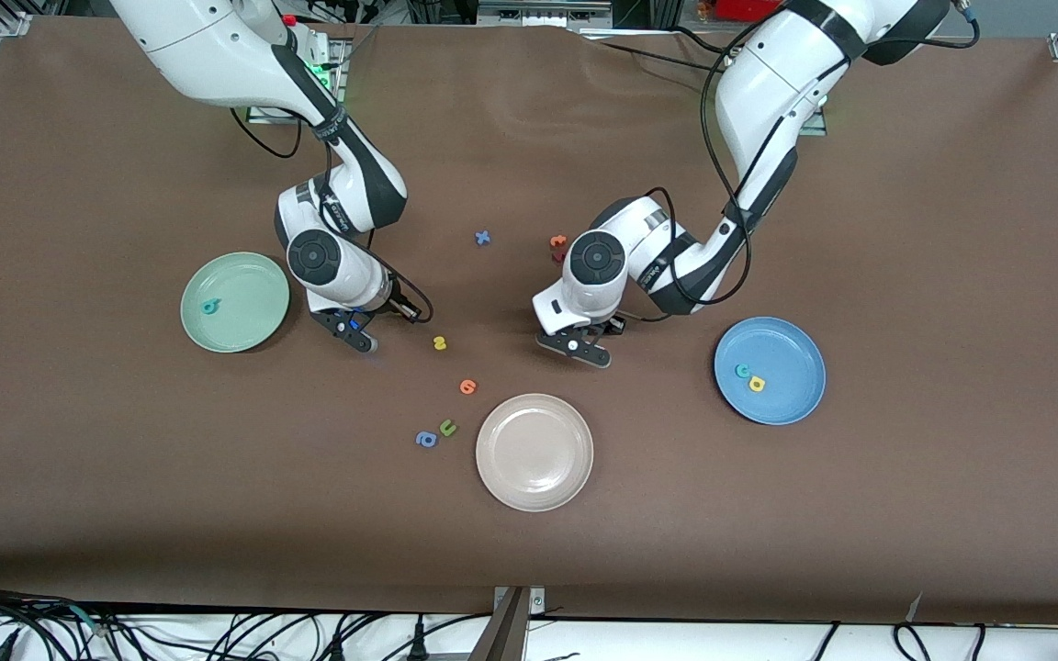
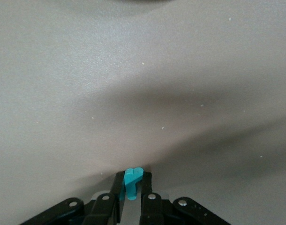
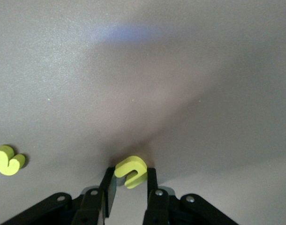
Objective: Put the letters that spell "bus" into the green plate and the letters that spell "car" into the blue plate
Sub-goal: 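Place the C on the blue plate while the right gripper places the u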
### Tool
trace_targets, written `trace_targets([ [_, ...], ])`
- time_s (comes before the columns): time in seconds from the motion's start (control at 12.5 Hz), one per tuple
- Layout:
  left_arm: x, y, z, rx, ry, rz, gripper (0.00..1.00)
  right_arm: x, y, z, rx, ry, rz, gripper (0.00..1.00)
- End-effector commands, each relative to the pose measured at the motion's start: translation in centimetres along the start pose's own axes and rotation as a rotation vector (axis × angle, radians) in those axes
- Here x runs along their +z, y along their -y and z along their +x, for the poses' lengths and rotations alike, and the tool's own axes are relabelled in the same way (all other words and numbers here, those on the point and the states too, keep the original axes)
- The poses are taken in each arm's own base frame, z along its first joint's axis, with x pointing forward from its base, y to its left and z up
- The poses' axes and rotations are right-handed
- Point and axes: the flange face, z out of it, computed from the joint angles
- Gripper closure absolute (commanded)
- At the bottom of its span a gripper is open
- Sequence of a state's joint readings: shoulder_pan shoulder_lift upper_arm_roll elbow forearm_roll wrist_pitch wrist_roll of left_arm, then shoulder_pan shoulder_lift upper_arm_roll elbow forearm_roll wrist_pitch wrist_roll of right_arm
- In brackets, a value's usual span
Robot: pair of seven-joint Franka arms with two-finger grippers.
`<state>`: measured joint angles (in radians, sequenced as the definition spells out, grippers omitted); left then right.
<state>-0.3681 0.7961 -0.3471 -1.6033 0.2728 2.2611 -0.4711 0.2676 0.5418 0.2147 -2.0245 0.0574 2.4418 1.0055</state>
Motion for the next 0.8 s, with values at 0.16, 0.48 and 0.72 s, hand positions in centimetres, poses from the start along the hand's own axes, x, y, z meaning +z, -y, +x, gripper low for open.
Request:
trace_targets([
  [0.16, -3.9, 4.1, 0.9, 0.016, 0.027, 0.069, 0.95, 0.3, -0.2, -0.2, 0.02, 0.009, -0.007, 0.91],
  [0.48, -6.2, 11.7, 1.1, 0.084, 0.115, 0.102, 0.95, -3.6, 0.8, 0.7, 0.016, 0.038, -0.068, 0.91],
  [0.72, -5.4, 17.7, 1.0, 0.104, 0.16, 0.2, 0.94, -7.4, 0.0, 3.5, 0.007, 0.047, -0.118, 0.91],
])
